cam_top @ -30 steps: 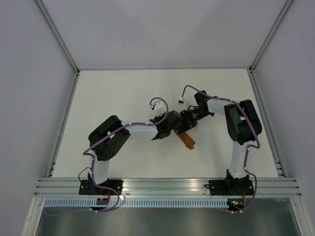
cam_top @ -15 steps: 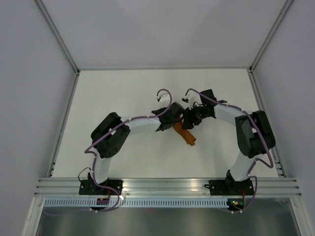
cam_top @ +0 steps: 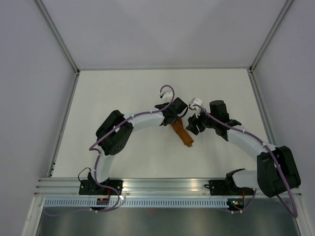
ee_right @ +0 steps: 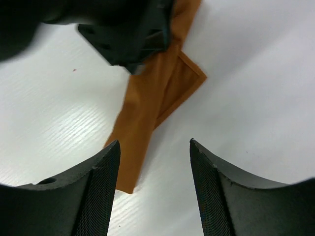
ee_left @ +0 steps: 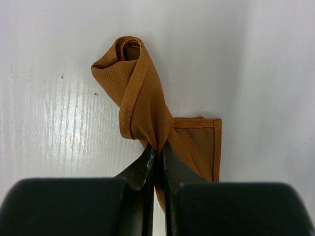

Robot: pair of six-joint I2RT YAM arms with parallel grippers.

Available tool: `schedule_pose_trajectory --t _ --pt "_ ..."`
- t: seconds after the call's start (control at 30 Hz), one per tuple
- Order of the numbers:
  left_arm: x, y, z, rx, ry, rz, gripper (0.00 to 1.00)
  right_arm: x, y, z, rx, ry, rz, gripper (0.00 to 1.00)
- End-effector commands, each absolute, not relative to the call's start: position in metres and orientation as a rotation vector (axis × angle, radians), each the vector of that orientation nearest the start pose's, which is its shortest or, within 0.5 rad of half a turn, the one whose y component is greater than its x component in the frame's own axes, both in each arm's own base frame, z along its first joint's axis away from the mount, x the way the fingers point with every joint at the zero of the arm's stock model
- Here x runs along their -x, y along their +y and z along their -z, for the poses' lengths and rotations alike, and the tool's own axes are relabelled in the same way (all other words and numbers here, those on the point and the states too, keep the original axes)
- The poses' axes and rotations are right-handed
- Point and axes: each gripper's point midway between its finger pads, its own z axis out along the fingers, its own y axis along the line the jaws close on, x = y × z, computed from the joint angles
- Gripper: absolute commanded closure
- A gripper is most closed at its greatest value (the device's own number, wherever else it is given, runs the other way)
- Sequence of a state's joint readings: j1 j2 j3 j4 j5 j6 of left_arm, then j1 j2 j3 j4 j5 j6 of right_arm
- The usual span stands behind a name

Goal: Fold the napkin, place the utensils inside, and roll it up
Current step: Roll the napkin at the center of the board.

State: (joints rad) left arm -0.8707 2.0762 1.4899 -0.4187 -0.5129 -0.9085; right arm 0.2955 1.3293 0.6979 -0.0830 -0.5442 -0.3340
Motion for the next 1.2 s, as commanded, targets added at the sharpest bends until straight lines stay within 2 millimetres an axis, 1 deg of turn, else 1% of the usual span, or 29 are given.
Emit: schedule_pose_trajectory --t 0.0,0.03,0.07,0.1,0.13,0.17,0.23,0.27,0.33,0.37,0.4,0.43,0.5,0.57,0.6,0.67,0.7,0.77,0.87,0.9,0.97,1.1,1.17 --pt "-0.347 -0.33 -0.014 0.209 2.508 0.057 0.89 -0.299 0.188 -0.108 1.046 1.855 -0.475 0.36" --pt "-0.347 -0.329 -0.01 0.215 2.515 0.048 0.89 -0.296 0.192 -0.107 1.063 1.836 -0.455 0.36" --pt "-0.347 -0.33 -0.01 0.223 2.52 0.053 0.89 -0.284 0.203 -0.099 1.111 1.823 -0.459 0.36" --pt "-0.347 -0.329 -0.008 0.238 2.53 0.06 0.88 -0.284 0.202 -0.097 1.12 1.817 -0.412 0.35" --pt "-0.346 -0.329 -0.006 0.244 2.541 0.056 0.88 -0.284 0.206 -0.098 1.129 1.793 -0.392 0.36" --pt "-0.347 -0.329 -0.006 0.257 2.544 0.06 0.88 -0.28 0.208 -0.092 1.144 1.793 -0.348 0.36" --pt "-0.346 -0.328 -0.005 0.267 2.553 0.061 0.87 -0.28 0.213 -0.091 1.162 1.759 -0.312 0.35" --pt "-0.346 -0.329 -0.003 0.269 2.559 0.061 0.87 -0.277 0.217 -0.089 1.182 1.751 -0.3 0.35" --pt "-0.345 -0.329 -0.002 0.278 2.569 0.066 0.87 -0.281 0.216 -0.086 1.178 1.751 -0.243 0.35" --pt "-0.345 -0.329 0.0 0.281 2.572 0.066 0.86 -0.278 0.221 -0.083 1.198 1.744 -0.233 0.35" --pt "-0.345 -0.33 0.001 0.286 2.576 0.068 0.86 -0.279 0.222 -0.076 1.209 1.755 -0.216 0.35" --pt "-0.345 -0.33 0.001 0.285 2.578 0.068 0.86 -0.284 0.219 -0.077 1.191 1.755 -0.161 0.35" --pt "-0.344 -0.33 0.004 0.291 2.586 0.068 0.86 -0.281 0.226 -0.072 1.229 1.736 -0.144 0.35" --pt "-0.343 -0.329 0.005 0.291 2.591 0.063 0.86 -0.284 0.227 -0.071 1.233 1.741 -0.098 0.35" --pt "-0.342 -0.329 0.006 0.294 2.597 0.066 0.85 -0.283 0.227 -0.063 1.253 1.76 -0.083 0.35" --pt "-0.342 -0.329 0.007 0.299 2.6 0.07 0.85 -0.285 0.227 -0.058 1.267 1.764 -0.037 0.36" --pt "-0.342 -0.328 0.007 0.3 2.602 0.069 0.85 -0.286 0.226 -0.051 1.278 1.777 -0.02 0.36" --pt "-0.342 -0.329 0.008 0.3 2.603 0.073 0.85 -0.288 0.225 -0.047 1.279 1.792 0.013 0.37" --pt "-0.342 -0.329 0.01 0.3 2.612 0.074 0.84 -0.287 0.223 -0.033 1.31 1.824 0.031 0.39" --pt "-0.341 -0.33 0.01 0.3 2.614 0.077 0.82 -0.288 0.22 -0.03 1.304 1.835 0.049 0.39" --pt "-0.342 -0.329 0.011 0.301 2.617 0.078 0.82 -0.288 0.216 -0.023 1.31 1.855 0.073 0.41" --pt "-0.34 -0.328 0.013 0.293 2.634 0.08 0.8 -0.292 0.21 -0.026 1.291 1.853 0.127 0.4" --pt "-0.34 -0.328 0.014 0.294 2.639 0.085 0.8 -0.291 0.207 -0.024 1.306 1.85 0.145 0.4"
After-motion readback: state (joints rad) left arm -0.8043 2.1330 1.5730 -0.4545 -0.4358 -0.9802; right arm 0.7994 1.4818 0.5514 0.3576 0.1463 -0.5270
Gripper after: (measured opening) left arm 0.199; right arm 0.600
